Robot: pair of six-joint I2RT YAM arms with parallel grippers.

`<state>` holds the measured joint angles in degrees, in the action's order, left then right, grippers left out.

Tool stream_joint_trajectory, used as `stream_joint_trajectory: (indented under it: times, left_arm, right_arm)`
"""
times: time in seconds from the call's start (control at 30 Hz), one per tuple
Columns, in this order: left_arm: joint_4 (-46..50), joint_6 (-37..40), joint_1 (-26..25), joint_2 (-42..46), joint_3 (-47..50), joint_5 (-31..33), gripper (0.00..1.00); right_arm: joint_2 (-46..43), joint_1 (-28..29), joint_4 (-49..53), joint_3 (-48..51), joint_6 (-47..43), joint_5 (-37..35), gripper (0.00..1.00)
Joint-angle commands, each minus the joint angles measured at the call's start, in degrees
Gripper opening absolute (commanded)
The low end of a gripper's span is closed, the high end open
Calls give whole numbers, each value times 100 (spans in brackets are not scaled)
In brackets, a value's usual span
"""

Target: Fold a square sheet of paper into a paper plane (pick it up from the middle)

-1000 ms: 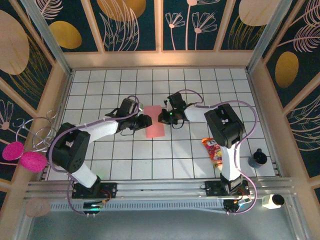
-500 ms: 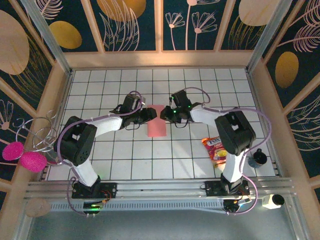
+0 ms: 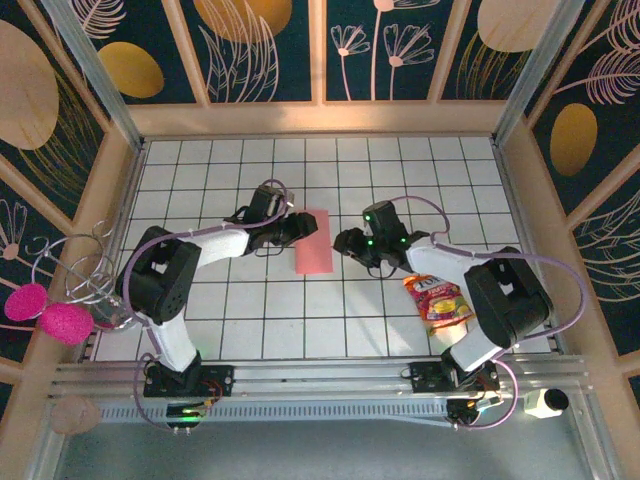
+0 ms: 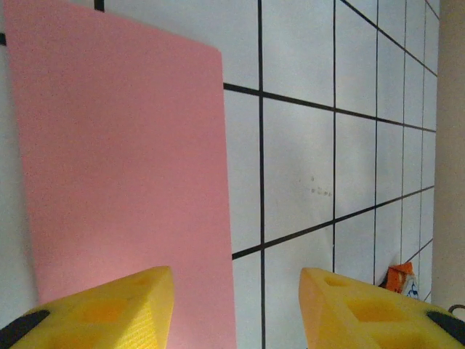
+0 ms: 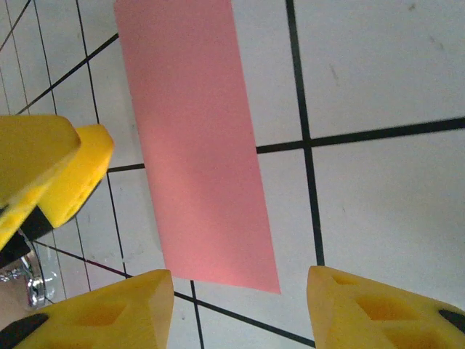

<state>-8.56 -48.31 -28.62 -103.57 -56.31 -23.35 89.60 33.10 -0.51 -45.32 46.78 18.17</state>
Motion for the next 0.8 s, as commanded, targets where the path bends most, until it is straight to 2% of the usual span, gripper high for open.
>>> stream_joint_trajectory:
  times: [0.0,0.2,0.37,0.77]
  left_arm:
    - [155,27,30,-174,-156,53,49]
    - [575,254,97,-436,-431,421,49]
    - [306,62,120,-716,-512,104,48]
    - [368,-436,129,-900,-159,475,47]
  right_arm:
    - [-176,-15,-352,174,348,130,52]
    - [-75,-7,-454,276,466,307,51]
    - [2,2,-474,275,512,386,50]
    - [428,159,-427,174,560,696,43]
